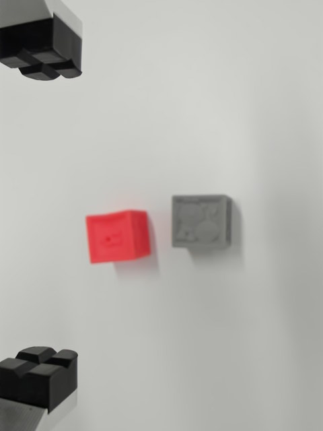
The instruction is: Destack cube
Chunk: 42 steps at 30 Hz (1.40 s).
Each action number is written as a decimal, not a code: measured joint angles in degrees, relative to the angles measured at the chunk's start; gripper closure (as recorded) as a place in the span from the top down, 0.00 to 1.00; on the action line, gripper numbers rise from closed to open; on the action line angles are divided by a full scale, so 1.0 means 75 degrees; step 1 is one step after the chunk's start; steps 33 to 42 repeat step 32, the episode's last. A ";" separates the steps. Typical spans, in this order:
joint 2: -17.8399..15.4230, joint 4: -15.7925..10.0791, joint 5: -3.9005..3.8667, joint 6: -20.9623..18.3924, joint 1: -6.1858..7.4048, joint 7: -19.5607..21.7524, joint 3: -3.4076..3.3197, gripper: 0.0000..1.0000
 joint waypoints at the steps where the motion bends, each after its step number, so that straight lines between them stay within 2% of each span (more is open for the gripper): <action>1: -0.0011 0.0021 0.0001 -0.0034 0.0000 0.0000 0.0000 1.00; 11: -0.0049 0.0181 0.0003 -0.0230 0.0000 -0.0002 0.0001 1.00; 42: -0.0046 0.0185 0.0003 -0.0235 0.0000 -0.0001 0.0001 1.00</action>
